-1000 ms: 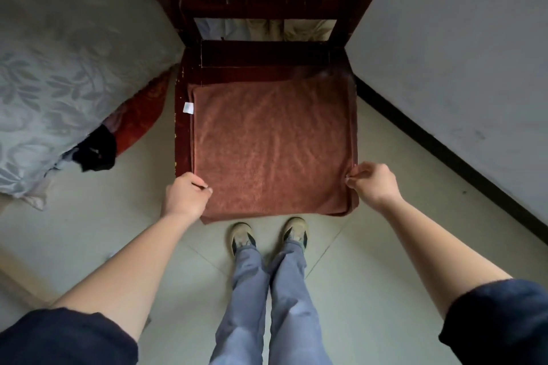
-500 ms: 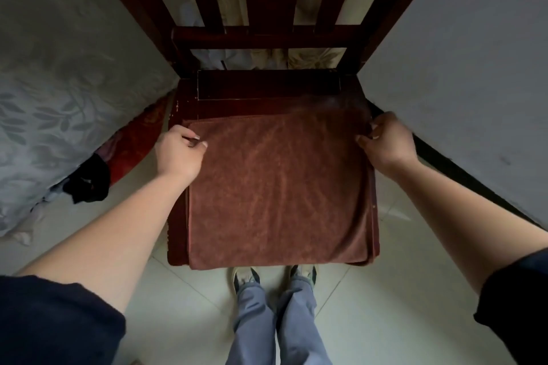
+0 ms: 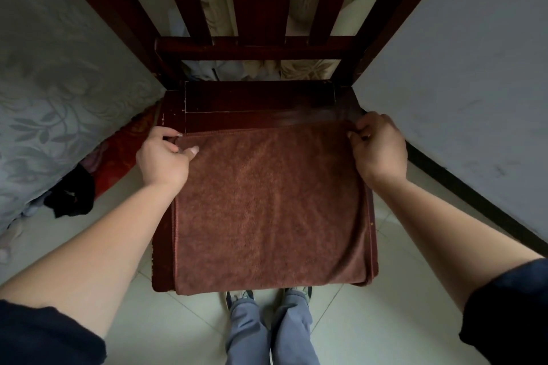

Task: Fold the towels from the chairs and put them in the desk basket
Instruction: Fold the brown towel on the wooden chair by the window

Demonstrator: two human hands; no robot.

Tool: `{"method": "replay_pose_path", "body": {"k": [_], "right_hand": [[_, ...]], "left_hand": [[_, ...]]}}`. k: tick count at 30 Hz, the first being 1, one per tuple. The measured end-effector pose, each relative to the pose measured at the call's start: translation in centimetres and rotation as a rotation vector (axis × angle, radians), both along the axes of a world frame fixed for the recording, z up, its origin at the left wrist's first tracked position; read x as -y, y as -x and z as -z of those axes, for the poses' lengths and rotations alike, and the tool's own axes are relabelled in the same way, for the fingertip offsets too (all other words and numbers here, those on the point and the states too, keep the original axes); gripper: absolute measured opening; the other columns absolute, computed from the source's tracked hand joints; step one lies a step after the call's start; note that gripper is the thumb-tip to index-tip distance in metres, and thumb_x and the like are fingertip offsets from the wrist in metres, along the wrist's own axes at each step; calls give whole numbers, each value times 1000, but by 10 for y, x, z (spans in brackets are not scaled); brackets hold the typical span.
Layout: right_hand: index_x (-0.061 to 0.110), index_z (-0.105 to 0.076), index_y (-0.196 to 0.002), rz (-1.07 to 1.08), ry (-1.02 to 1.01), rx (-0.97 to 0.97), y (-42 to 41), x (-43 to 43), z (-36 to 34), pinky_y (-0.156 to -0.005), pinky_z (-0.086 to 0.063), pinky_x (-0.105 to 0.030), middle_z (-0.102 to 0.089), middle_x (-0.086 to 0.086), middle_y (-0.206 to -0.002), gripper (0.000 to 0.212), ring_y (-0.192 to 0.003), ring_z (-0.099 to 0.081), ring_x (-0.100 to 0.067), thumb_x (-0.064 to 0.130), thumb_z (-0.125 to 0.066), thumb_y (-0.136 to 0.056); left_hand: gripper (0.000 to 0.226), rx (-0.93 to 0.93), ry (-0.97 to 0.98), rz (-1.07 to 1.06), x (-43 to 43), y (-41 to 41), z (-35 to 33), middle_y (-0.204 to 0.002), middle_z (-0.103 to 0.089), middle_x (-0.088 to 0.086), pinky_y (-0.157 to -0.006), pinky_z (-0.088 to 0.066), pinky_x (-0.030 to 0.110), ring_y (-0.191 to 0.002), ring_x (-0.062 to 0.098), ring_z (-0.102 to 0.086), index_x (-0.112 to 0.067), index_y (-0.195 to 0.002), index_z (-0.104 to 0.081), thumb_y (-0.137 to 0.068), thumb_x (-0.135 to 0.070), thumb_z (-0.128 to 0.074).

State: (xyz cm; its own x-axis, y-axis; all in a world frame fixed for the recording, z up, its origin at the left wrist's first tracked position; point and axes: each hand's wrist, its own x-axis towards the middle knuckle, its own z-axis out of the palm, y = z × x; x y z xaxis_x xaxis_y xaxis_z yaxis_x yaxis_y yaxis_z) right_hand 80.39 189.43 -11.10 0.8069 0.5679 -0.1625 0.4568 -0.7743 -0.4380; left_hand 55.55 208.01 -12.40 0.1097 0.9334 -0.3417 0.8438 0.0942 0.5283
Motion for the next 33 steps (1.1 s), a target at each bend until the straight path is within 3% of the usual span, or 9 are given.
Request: {"method": "replay_pose_path", "body": {"k": [3,7,13,16,20,24,27,30,33], "right_hand": [[9,-62,-94,-152,-8,90,7,7,0,-68,-50,-42,-61,-11,-98,10,-89,-58,-32,16,-61,-86],[8,-59,-97,-254,-66,1,10,7,1,-68,-47,-39,-61,-9,-95,9,-85,-57,-28,13,-58,-90],[8,-55,-102,23,-71,-190,3,-12,1,-75,-48,-39,-58,-4,-92,15,-87,-55,-24,20,-54,-94],[6,-56,-99,80,-36,-193,-1,-17,2,-72,-45,-36,-57,-5,-89,13,-84,-55,-25,18,-55,-94],[6,-58,-96,146,-5,-217,-5,-20,6,-74,-45,-36,-57,-7,-93,10,-88,-56,-27,15,-56,-93],[6,-57,-102,131,29,-188,-5,-22,11,-77,-39,-32,-48,-8,-108,12,-93,-51,-25,12,-57,-91],[8,-52,-113,145,-12,-204,-2,-23,10,-84,-40,-29,-46,-10,-122,24,-102,-50,-24,7,-57,-89],[10,-49,-116,176,-19,-306,-5,-24,7,-81,-43,-32,-52,-6,-113,29,-99,-51,-21,7,-56,-88],[7,-58,-105,141,64,-364,-11,-24,5,-83,-51,-37,-58,-5,-100,20,-97,-58,-26,8,-58,-85]], "left_hand": [[32,-8,6,30,-2,3,2,-99,-64,11,-80,-48,31,-91,25,-62,-10,-103,-66,-77,-24,-78],[26,-47,-26,67,-5,6,3,-106,-61,18,-78,-40,26,-94,27,-61,-9,-93,-67,-76,-24,-79],[24,51,29,6,-8,13,2,-88,-65,8,-78,-49,30,-81,20,-61,-6,-97,-68,-84,-26,-72],[18,154,64,-71,-11,19,3,-91,-67,10,-78,-52,31,-81,19,-62,-10,-94,-66,-86,-25,-70],[18,177,90,-156,-16,22,6,-92,-71,12,-84,-57,43,-82,23,-67,-13,-93,-67,-84,-28,-71],[21,124,50,-147,-17,14,7,-93,-71,11,-87,-55,43,-88,27,-68,-10,-95,-70,-82,-26,-73],[22,141,107,-122,-20,13,9,-101,-70,7,-87,-55,44,-93,25,-68,-19,-95,-64,-79,-27,-77],[31,162,160,-130,-22,13,10,-97,-71,6,-86,-56,42,-90,23,-69,-22,-103,-63,-77,-25,-79],[32,177,203,-169,-25,15,8,-101,-71,8,-91,-55,37,-89,20,-67,-10,-109,-69,-79,-20,-77]]}}
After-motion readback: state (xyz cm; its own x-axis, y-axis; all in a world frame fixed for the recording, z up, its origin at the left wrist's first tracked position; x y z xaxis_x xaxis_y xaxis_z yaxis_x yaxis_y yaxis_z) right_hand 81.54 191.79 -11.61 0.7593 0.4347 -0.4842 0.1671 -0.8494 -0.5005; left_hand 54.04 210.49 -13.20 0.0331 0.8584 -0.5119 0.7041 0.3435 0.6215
